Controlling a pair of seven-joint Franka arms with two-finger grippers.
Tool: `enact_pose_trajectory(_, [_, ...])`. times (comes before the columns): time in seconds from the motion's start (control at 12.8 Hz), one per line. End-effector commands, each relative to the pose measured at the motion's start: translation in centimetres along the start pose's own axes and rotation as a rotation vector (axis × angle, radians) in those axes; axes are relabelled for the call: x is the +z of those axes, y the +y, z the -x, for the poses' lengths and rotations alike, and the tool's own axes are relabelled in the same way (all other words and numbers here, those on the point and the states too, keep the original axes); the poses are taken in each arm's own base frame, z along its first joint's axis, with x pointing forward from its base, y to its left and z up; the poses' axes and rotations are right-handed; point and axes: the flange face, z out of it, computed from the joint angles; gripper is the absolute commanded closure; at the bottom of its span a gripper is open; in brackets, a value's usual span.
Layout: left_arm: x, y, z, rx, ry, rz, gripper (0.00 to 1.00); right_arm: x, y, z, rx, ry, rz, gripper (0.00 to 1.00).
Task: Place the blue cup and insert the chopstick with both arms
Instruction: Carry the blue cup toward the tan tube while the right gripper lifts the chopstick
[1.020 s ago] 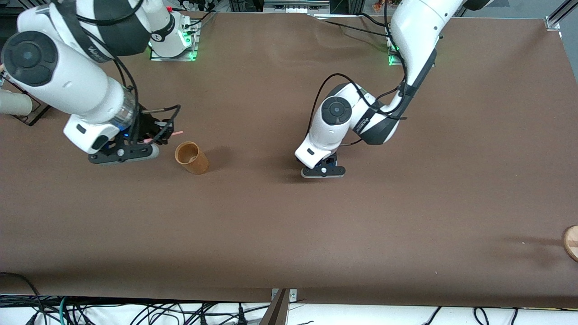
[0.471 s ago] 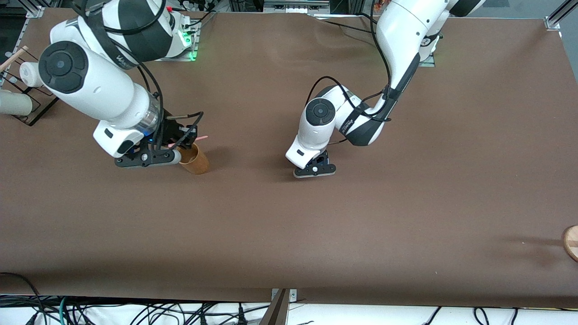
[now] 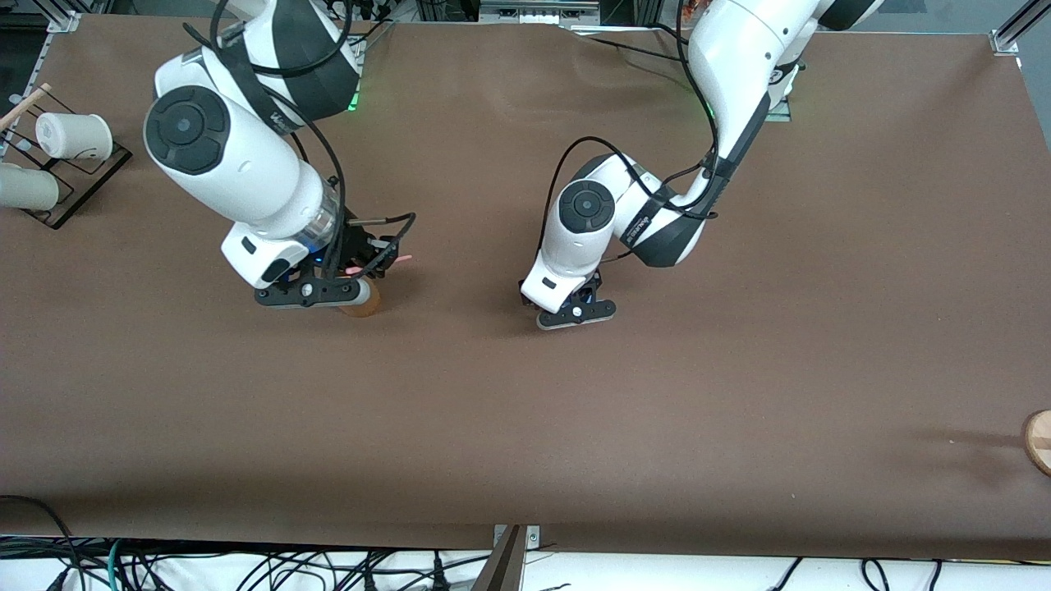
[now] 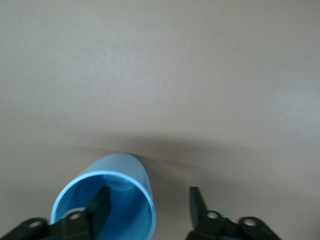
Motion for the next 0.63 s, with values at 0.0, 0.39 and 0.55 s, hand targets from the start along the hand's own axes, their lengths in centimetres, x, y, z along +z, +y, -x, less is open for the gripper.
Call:
enact_pose_trajectory(0.0, [-4.9,-1.3,-1.7,-0.024,-0.024,-0.019,0.0,0.8,-3.3,0.1,0.06,0.03,-0.036,1.0])
enact_pose_trajectory(0.39, [-15.1,-9.4,-6.6,-0.035,-0.059,-0.047,0.0,5.5,-10.2,1.1,0.171,0.096,-0.101,1.0])
enact_pose_trajectory(0.55, [-19.6,-13.6,-8.7,-0.051,-0.073,-0.001,0.0,7.6,-12.9,1.4,0.202,0.141,-0.145,1.0])
